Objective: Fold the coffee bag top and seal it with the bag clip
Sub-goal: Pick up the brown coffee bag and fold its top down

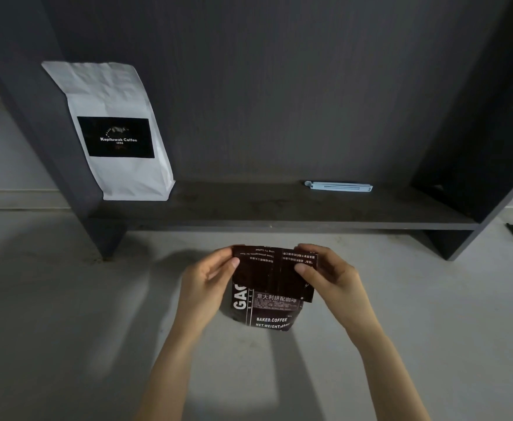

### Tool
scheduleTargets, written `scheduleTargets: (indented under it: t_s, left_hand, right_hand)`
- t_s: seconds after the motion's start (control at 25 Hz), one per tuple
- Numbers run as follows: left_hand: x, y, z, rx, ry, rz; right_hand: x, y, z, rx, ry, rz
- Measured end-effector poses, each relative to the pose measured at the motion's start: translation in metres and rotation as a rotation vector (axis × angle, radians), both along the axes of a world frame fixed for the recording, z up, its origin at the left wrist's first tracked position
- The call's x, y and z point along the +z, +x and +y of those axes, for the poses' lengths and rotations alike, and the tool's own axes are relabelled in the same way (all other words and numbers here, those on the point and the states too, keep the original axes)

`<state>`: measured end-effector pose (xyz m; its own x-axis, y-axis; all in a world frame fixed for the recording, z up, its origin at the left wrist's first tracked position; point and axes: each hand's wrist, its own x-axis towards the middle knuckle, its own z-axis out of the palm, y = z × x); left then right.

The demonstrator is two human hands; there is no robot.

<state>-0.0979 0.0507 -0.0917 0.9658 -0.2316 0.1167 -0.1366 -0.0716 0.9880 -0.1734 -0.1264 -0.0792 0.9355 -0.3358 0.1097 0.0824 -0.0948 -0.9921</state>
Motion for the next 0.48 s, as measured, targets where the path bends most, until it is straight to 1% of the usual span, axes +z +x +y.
scheduleTargets:
  t_s: [0.12,0.28,0.48]
  left_hand:
    - [0.000,-0.001,-0.003,-0.020,-0.006,-0.010]
    - [-0.005,-0.001,-0.005,-0.090,0.009,-0.033]
    - [-0.010,0.006,-0.005,-0.141,0.033,-0.050]
  right_hand:
    - [-0.010,-0.005,-0.005,0.027,0.026,0.031]
    - [-0.018,0.002,-0.006,-0.093,-0.029,0.031]
    - [-0.025,0.012,-0.002,-0.229,-0.028,0.049]
